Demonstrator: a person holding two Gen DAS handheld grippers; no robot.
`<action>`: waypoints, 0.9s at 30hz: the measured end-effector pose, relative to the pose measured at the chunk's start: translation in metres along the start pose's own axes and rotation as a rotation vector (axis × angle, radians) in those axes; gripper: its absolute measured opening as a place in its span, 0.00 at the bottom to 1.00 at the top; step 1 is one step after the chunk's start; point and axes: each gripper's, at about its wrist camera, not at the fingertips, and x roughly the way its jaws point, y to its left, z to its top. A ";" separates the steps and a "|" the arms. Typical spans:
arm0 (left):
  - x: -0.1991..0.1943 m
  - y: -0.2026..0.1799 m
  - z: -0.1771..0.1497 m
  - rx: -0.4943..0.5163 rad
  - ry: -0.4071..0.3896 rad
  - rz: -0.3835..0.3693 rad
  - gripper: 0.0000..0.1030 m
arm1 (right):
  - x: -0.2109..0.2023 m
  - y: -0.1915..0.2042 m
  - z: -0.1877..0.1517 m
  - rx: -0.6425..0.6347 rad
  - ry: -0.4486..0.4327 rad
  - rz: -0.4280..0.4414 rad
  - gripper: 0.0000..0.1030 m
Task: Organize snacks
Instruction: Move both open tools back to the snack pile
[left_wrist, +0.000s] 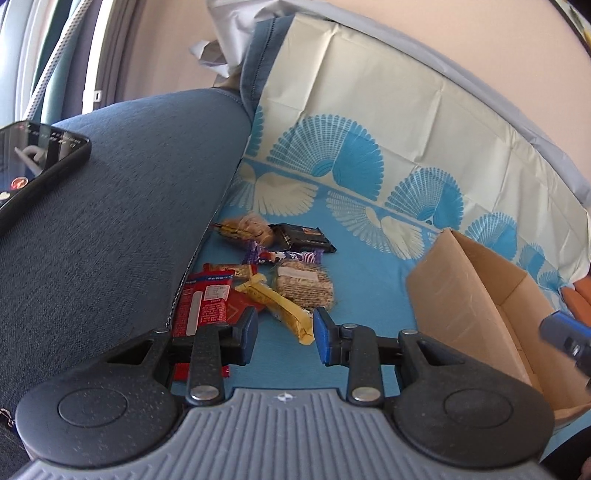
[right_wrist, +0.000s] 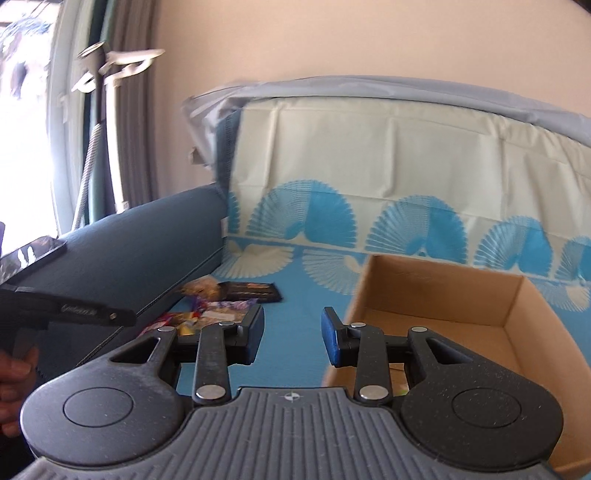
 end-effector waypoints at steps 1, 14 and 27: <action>0.000 0.001 0.000 -0.005 -0.001 0.002 0.35 | 0.003 0.009 -0.001 -0.028 0.001 0.018 0.35; 0.005 0.003 0.001 -0.031 0.012 0.034 0.35 | 0.071 0.062 -0.004 -0.077 0.042 0.137 0.35; 0.017 0.009 0.004 -0.084 0.034 0.140 0.36 | 0.143 0.079 -0.016 -0.065 0.115 0.171 0.43</action>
